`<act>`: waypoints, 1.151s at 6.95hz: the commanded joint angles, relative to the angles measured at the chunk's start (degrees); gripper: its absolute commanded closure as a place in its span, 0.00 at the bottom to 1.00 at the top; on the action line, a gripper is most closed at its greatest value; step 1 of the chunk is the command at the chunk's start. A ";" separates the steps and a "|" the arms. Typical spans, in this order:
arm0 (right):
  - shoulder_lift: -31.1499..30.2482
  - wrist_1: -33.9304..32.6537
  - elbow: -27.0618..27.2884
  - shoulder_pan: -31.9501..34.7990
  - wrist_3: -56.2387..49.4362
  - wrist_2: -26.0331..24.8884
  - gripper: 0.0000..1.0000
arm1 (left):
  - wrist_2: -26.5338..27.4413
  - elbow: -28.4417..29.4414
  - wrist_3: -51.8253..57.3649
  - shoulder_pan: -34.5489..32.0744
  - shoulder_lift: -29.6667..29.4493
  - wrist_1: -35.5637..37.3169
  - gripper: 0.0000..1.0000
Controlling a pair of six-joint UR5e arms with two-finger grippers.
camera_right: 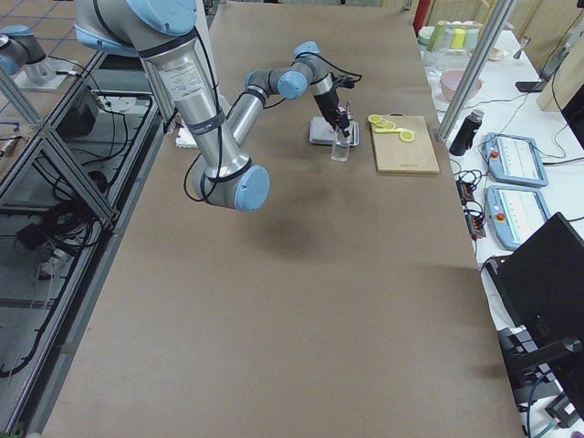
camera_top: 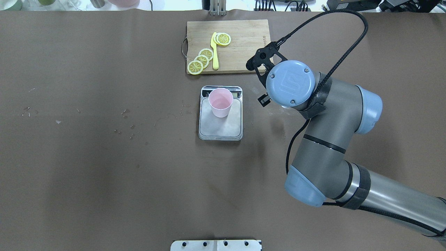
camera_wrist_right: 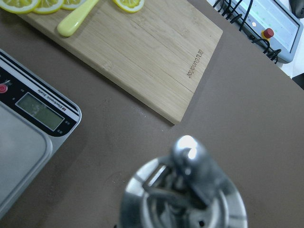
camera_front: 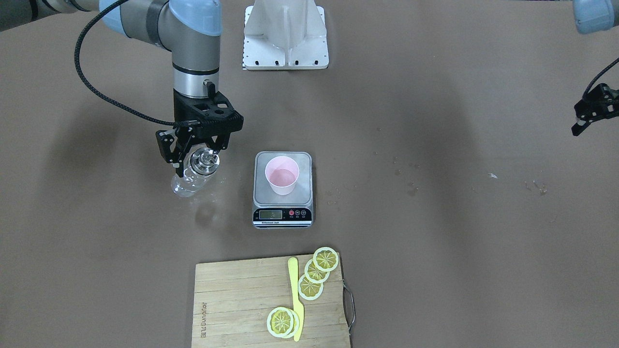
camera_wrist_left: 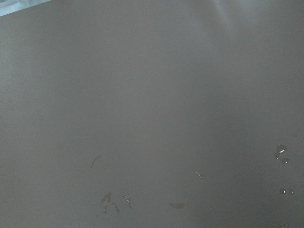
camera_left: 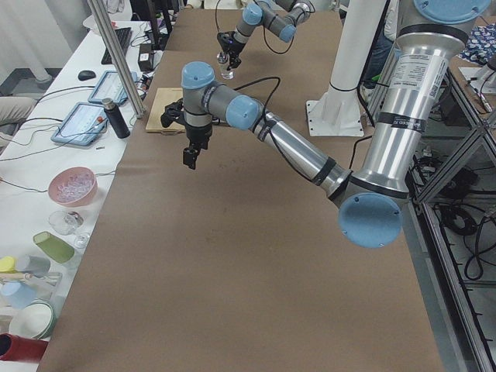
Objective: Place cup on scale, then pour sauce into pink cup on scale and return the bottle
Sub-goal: 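Lift the sauce bottle with the right gripper toward the pink cup, then move the bottle spout over the pink cup with the right gripper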
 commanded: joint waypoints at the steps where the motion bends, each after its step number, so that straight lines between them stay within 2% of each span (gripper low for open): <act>1: 3.13 -5.17 -0.37 -1.56 0.00 -1.69 1.00 | -3.65 2.90 1.69 -2.01 3.65 -5.82 0.03; 6: 11.04 -14.14 -5.63 -2.71 -2.97 -5.11 1.00 | -5.78 2.91 4.16 -3.60 8.84 -8.83 0.03; 8: 12.02 -16.00 -7.48 -3.32 -3.95 -6.96 1.00 | -7.28 4.30 5.47 -5.52 9.03 -8.83 0.03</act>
